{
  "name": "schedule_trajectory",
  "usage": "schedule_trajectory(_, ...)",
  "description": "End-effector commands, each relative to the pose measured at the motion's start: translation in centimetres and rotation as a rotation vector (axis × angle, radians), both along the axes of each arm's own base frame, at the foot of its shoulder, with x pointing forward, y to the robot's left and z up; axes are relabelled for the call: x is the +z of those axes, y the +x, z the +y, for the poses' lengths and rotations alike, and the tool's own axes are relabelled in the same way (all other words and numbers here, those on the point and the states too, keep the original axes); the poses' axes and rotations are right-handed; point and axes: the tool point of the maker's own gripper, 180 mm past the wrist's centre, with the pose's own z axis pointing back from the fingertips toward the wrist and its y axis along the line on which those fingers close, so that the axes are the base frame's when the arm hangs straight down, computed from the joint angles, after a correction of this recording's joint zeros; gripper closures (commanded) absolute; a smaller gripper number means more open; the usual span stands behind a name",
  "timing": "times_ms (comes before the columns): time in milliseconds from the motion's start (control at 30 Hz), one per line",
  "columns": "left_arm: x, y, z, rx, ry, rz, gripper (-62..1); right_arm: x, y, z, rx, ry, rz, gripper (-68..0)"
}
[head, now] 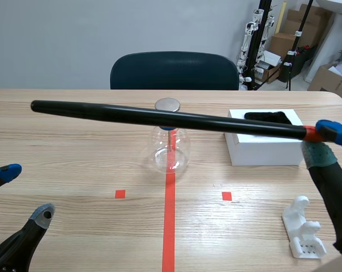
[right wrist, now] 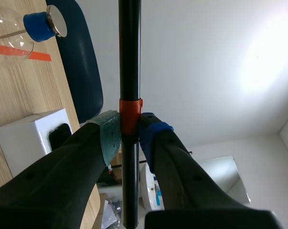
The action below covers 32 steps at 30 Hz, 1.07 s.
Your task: Do the electroscope experiment. rub the rod on the fur
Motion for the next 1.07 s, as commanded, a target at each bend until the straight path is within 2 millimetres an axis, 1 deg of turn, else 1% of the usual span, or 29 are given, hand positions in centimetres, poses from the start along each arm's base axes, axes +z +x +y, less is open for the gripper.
schedule_trajectory(0,0.73,0.28,0.11,0.005,-0.012,-0.031,-62.3,0.41,0.08,-0.17,-0.006,0.008,-0.014,-5.3)
schedule_trajectory(133,0.73,0.28,0.11,0.005,-0.012,-0.031,-62.3,0.37,0.18,-0.34,-0.018,0.008,-0.012,-5.3)
schedule_trajectory(300,0.73,0.28,0.11,0.005,-0.012,-0.031,-62.3,0.17,0.56,-1.07,-0.063,0.007,0.000,-5.3)
schedule_trajectory(1033,0.73,0.28,0.11,0.005,-0.012,-0.031,-62.3,0.20,0.51,-0.96,-0.056,0.006,-0.002,-5.3)
